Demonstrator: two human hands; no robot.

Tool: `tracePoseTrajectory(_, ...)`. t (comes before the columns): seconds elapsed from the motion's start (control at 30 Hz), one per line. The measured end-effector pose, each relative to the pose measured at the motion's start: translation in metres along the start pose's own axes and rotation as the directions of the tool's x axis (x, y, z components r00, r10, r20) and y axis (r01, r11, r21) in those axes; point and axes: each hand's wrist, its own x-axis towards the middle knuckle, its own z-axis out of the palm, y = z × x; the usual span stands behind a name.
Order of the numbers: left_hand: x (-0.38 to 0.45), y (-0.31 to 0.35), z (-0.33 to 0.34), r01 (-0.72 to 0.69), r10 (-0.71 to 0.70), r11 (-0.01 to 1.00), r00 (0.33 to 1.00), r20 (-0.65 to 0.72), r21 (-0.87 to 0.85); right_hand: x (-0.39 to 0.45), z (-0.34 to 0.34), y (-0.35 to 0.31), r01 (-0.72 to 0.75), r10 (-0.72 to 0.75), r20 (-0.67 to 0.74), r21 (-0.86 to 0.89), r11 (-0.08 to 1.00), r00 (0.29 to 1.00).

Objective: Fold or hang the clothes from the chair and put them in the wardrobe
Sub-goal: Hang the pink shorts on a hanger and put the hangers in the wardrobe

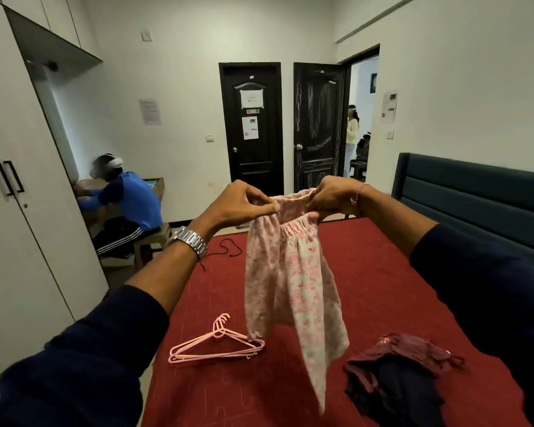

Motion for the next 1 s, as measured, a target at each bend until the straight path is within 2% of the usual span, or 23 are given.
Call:
tracePoseTrajectory(0.1, -0.006, 0.006, 0.01, 0.051, -0.044, 0.99, 0.998, 0.052, -0.133, 0.001, 0.007, -0.002, -0.062, 0.064, 0.002, 0.255, 0.965, 0.998)
tracePoseTrajectory(0.17, -0.007, 0.008, 0.017, 0.055, -0.049, 0.985, 0.998, 0.044, -0.164, 0.004, 0.012, -0.002, -0.067, 0.086, -0.06, 0.266, 0.962, 0.994)
tracePoseTrajectory(0.23, -0.006, 0.009, 0.024, 0.051, -0.048, 0.991, 0.999, 0.025, -0.121, 0.008, 0.017, -0.001, -0.061, 0.098, -0.134, 0.258, 0.964, 0.986)
tracePoseTrajectory(0.33, -0.002, 0.008, 0.029, 0.04, -0.04, 0.999, 0.999, 0.01, -0.028, 0.015, 0.022, 0.004, -0.068, 0.116, -0.133, 0.325, 0.943, 0.984)
tracePoseTrajectory(0.47, 0.0, 0.004, 0.023, 0.017, -0.017, 1.0, 1.0, -0.005, 0.001, 0.011, 0.021, 0.01, -0.064, 0.1, -0.158, 0.218, 0.974, 0.982)
tracePoseTrajectory(0.53, 0.002, 0.0, 0.019, 0.018, -0.018, 1.0, 1.0, -0.015, -0.001, 0.006, 0.018, 0.014, -0.014, 0.043, -0.156, 0.18, 0.984, 0.987)
tracePoseTrajectory(0.63, 0.003, -0.001, 0.013, 0.041, -0.041, 0.999, 0.999, -0.018, -0.016, 0.001, 0.013, 0.021, 0.053, -0.048, -0.031, 0.154, 0.987, 0.998)
tracePoseTrajectory(0.7, 0.004, -0.005, 0.008, 0.07, -0.07, 0.996, 0.998, 0.002, -0.047, -0.002, 0.007, 0.027, 0.1, -0.101, 0.011, 0.053, 0.994, 0.995)
tracePoseTrajectory(0.8, 0.003, -0.008, 0.001, 0.101, -0.099, 0.993, 0.995, 0.027, -0.065, -0.004, 0.0, 0.037, 0.231, -0.259, -0.077, -0.261, 0.937, 0.963)
tracePoseTrajectory(0.83, 0.003, -0.008, -0.001, 0.105, -0.103, 0.991, 0.994, 0.04, -0.077, -0.005, -0.001, 0.04, 0.258, -0.304, -0.11, -0.31, 0.915, 0.946)
tracePoseTrajectory(0.93, 0.004, -0.006, -0.004, 0.097, -0.091, 0.992, 0.993, 0.078, -0.083, -0.004, -0.002, 0.047, 0.33, -0.395, -0.134, -0.351, 0.876, 0.909)
tracePoseTrajectory(1.0, 0.005, -0.007, -0.007, 0.083, -0.079, 0.995, 0.994, 0.071, -0.056, -0.004, -0.002, 0.05, 0.4, -0.468, -0.179, -0.314, 0.861, 0.866)
